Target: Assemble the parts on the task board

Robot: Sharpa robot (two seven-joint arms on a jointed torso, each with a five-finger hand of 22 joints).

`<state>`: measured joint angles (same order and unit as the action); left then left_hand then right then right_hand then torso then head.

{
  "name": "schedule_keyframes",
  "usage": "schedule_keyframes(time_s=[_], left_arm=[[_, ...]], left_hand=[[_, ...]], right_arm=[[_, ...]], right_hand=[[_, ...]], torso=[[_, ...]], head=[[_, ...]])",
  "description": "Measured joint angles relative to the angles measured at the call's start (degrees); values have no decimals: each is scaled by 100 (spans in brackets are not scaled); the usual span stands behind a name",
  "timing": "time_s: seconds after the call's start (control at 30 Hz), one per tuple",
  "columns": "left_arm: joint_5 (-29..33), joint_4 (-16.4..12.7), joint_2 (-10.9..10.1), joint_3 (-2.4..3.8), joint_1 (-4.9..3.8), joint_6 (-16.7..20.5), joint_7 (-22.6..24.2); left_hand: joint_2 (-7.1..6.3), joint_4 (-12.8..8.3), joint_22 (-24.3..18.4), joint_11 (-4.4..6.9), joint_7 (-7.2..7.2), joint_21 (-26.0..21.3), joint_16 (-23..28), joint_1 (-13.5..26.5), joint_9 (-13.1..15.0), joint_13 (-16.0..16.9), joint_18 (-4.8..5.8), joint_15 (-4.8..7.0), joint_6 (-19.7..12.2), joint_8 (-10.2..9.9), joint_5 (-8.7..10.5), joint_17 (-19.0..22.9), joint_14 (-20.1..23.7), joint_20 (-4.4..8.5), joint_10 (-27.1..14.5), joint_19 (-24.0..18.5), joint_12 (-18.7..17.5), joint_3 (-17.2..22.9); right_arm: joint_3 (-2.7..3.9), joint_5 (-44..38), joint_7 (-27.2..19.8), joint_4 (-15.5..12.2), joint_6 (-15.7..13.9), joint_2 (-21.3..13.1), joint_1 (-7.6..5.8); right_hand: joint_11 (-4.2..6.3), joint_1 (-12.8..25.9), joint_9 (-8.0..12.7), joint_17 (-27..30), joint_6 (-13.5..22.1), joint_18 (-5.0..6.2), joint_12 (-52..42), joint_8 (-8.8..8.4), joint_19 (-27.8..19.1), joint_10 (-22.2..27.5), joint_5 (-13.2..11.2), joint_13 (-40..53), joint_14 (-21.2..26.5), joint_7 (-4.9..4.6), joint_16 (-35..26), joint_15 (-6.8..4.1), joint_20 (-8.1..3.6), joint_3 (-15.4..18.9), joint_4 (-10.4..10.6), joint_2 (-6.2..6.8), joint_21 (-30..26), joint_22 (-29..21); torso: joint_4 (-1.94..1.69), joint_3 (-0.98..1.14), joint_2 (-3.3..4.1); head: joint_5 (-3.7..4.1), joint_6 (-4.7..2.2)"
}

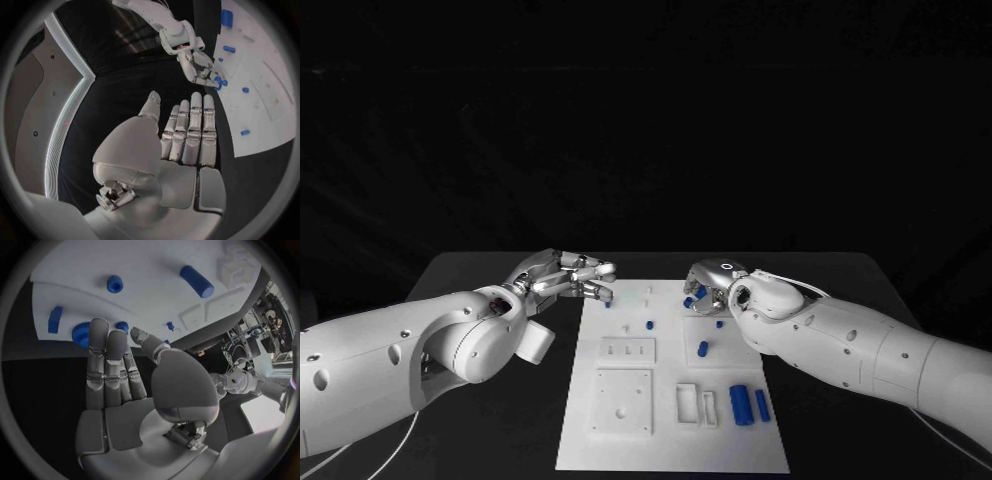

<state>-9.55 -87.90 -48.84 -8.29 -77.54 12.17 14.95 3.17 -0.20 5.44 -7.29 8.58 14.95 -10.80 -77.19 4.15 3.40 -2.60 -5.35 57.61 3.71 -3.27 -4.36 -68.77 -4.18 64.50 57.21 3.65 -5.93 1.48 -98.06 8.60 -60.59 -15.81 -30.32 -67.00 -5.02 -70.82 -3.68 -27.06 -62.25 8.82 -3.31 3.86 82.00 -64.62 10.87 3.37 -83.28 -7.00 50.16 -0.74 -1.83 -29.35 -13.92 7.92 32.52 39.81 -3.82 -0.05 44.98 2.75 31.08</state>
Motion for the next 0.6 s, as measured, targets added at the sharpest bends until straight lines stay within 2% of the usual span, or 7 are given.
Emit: schedule_keyframes(time_s=[0.6], left_arm=[[-2, 3, 37, 5, 0, -32, -16]], left_hand=[[0, 0, -28, 0, 0, 0, -1, 0, 0, 4, 0, 0, 0, 0, 0, 0, 0, 0, 0, 0, 0, 0]], right_arm=[[-4, -118, 213, 20, -4, 85, 1]], right_hand=[[-21, 0, 0, 31, 0, -34, 0, 0, 50, 22, 0, 0, 29, 0, 87, 10, -10, -135, 56, 0, -74, 191]], torso=[[-13, -14, 134]], head=[[21, -41]])
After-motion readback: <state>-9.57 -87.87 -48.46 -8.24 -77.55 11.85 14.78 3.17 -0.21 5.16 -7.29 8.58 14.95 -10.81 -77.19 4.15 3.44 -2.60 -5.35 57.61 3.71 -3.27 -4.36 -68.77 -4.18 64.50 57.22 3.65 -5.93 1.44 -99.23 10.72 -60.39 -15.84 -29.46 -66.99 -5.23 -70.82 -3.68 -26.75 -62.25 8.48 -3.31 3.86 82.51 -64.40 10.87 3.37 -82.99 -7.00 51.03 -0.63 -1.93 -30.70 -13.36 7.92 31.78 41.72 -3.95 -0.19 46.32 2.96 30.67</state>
